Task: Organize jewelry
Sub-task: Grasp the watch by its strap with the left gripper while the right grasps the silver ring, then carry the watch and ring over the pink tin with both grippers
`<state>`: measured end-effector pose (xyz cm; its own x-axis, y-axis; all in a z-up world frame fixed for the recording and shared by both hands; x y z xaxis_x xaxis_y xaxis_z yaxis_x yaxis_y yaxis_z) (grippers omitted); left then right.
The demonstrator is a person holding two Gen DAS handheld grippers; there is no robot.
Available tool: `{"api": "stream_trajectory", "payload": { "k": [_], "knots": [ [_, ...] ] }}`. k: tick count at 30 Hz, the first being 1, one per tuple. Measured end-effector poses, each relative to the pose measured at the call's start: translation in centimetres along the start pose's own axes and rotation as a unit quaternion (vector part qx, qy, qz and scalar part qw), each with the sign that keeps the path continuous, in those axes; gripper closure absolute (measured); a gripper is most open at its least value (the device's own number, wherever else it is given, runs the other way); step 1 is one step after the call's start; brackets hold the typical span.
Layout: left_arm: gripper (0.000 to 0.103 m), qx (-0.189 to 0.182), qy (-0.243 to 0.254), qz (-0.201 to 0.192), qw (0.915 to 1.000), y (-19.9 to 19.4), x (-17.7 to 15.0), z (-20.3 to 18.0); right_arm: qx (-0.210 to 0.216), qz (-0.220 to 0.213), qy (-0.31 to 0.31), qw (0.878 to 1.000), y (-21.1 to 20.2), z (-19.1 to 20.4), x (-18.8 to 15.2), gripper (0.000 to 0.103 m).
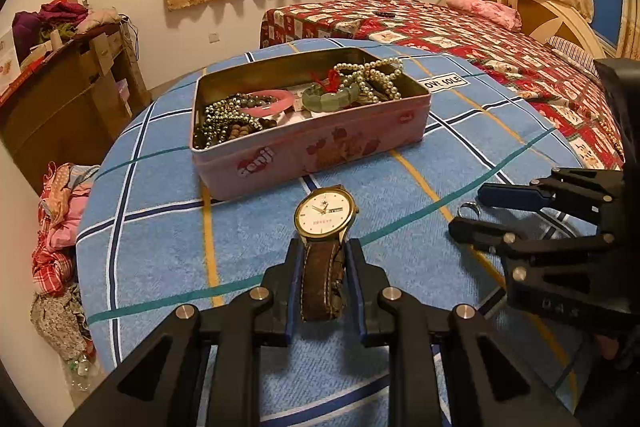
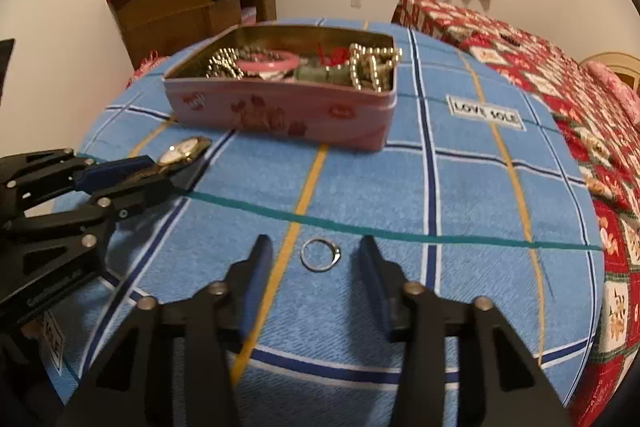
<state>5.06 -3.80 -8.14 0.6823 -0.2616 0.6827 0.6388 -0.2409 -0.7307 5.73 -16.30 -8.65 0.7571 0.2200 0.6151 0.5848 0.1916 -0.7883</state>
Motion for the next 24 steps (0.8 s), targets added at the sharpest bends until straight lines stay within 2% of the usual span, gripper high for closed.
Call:
{"api": "stream_trajectory", "payload": {
  "k": [2, 4, 13, 24],
  "knots": [
    [0.082, -0.002, -0.002, 0.002, 1.0000, 0.1, -0.1, 0.1, -0.004, 0.001, 0.004, 1.000, 0.0, -0.3, -0.1, 0.074],
    [0.082, -0.003, -0.004, 0.002, 1.0000, 0.2, -0.2, 0.2, -0.008, 0.001, -0.002, 1.000, 0.0, -0.3, -0.1, 0.079],
    [0.082, -0.007, -0.009, -0.019, 0.9998, -1.5, 0.6, 0.7, -0.002, -0.023, -0.007, 1.000, -1.3, 0.2, 0.2, 0.080],
    [0.082, -0.002, -0.003, -0.066, 0.9978, -4.5, 4.3, 1.5, -0.002, -0.065, -0.023, 0.998, -3.4, 0.5, 4.3, 0.080]
  ]
}}
Point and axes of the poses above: each gripper's, at about its wrist camera, not at the fingertips, and y roughly the way its jaws point, z to its left, x to its top, the point moved 1 cm from there along y, roughly the way its jaws point, and after that the axes turned 1 degree about -x, right-handed, at the moved point
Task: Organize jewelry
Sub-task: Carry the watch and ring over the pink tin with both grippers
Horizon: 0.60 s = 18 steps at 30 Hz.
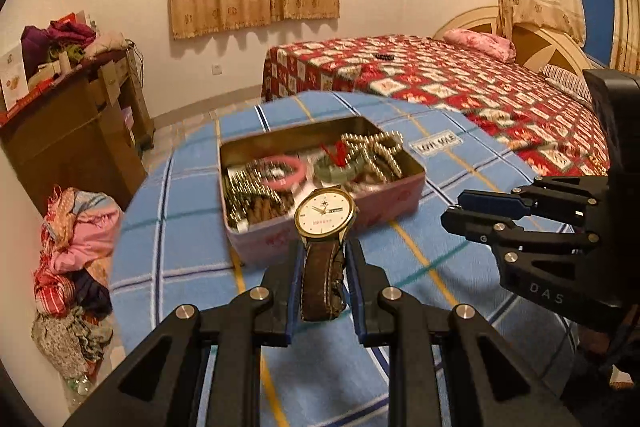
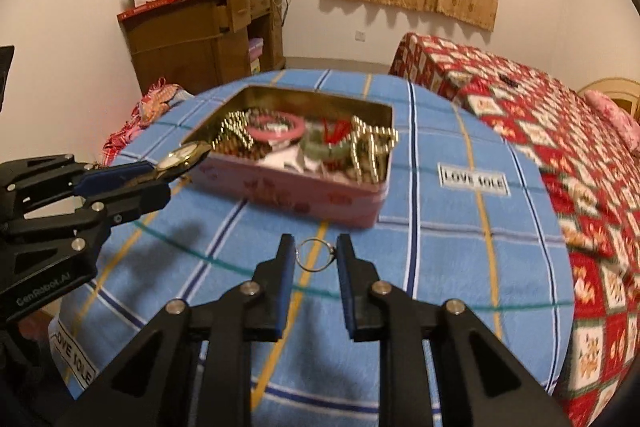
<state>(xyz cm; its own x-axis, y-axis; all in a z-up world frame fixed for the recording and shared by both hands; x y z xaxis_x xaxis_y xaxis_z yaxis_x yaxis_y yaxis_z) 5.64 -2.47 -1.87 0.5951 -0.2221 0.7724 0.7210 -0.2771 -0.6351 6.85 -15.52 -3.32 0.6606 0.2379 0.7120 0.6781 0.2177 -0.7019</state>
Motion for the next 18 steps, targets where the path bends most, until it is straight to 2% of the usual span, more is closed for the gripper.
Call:
{"api": "stream_trajectory", "payload": {
  "k": [9, 18],
  "knots": [
    [0.082, 0.018, 0.002, -0.019, 0.9997, 0.1, 3.2, 1.7, 0.003, -0.026, -0.012, 1.000, 0.2, 0.0, 3.8, 0.080],
    [0.082, 0.024, 0.011, -0.026, 0.9993, 1.5, 5.6, 2.3, 0.009, -0.036, -0.016, 0.999, 0.9, -0.2, 6.1, 0.080]
  ]
}}
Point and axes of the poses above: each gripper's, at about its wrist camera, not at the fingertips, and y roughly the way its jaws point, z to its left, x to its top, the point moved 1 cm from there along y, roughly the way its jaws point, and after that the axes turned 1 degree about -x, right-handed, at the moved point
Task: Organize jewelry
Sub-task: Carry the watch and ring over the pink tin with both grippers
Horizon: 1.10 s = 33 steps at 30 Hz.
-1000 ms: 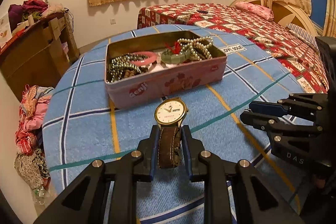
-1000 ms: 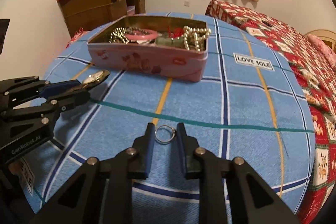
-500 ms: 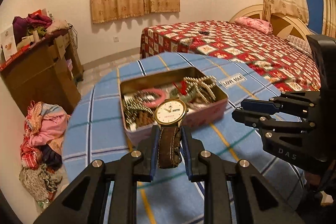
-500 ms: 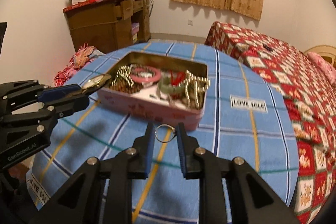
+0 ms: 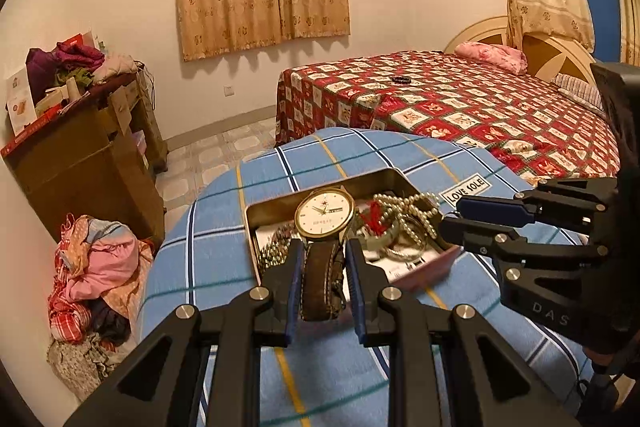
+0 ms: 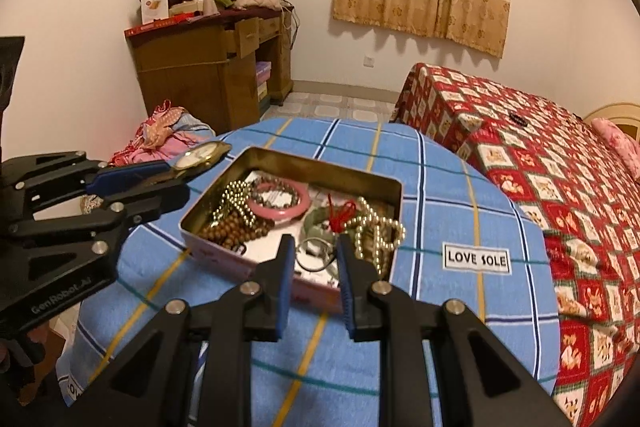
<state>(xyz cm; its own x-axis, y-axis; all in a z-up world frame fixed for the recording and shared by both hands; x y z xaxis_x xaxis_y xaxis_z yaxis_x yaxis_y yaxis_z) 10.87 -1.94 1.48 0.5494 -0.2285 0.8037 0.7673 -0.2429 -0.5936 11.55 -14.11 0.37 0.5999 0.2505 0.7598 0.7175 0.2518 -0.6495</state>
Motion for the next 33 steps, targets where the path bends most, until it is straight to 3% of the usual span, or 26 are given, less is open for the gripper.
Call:
{"api": "stream_trajectory", "payload": {
  "k": [15, 33],
  "knots": [
    [0.082, 0.013, 0.004, 0.011, 0.9998, 3.2, 2.0, 1.0, -0.002, 0.006, -0.001, 1.000, 2.6, -0.6, 1.9, 0.080],
    [0.082, 0.033, -0.005, 0.039, 0.9987, 7.1, 1.5, 2.0, -0.011, 0.039, 0.013, 0.999, 5.9, -1.3, 1.6, 0.080]
  ]
}}
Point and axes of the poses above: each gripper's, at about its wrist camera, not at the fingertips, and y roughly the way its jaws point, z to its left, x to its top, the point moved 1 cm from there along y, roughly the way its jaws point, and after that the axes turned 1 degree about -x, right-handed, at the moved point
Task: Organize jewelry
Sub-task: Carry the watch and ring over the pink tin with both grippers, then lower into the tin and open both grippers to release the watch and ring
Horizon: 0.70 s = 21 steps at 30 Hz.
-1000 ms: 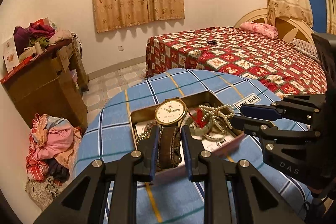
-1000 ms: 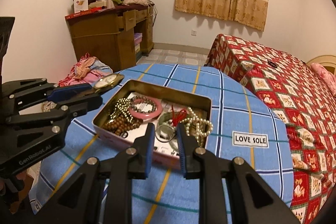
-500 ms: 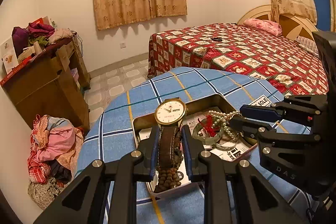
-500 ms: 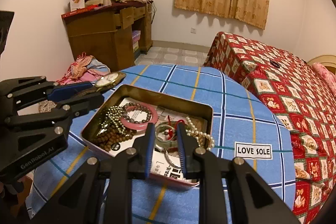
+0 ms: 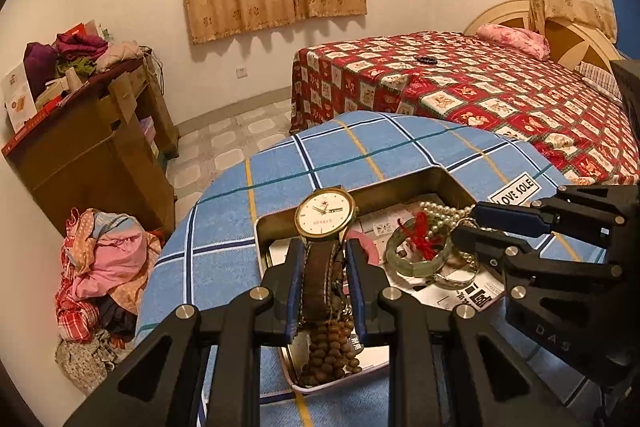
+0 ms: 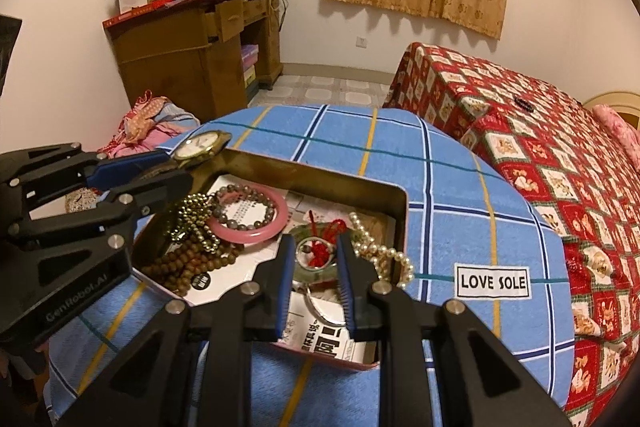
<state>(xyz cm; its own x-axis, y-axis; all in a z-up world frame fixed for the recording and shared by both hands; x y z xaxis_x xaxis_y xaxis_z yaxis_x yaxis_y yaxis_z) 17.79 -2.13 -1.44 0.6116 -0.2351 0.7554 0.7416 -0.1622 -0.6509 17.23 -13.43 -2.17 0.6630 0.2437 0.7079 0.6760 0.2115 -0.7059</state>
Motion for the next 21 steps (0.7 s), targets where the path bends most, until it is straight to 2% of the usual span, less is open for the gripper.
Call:
{"api": "stream_trajectory", "payload": {
  "k": [21],
  "knots": [
    [0.082, 0.012, -0.021, 0.025, 0.9994, 2.5, -1.1, 0.8, -0.004, 0.020, 0.010, 1.000, 2.0, -0.3, -0.3, 0.080]
  ]
}}
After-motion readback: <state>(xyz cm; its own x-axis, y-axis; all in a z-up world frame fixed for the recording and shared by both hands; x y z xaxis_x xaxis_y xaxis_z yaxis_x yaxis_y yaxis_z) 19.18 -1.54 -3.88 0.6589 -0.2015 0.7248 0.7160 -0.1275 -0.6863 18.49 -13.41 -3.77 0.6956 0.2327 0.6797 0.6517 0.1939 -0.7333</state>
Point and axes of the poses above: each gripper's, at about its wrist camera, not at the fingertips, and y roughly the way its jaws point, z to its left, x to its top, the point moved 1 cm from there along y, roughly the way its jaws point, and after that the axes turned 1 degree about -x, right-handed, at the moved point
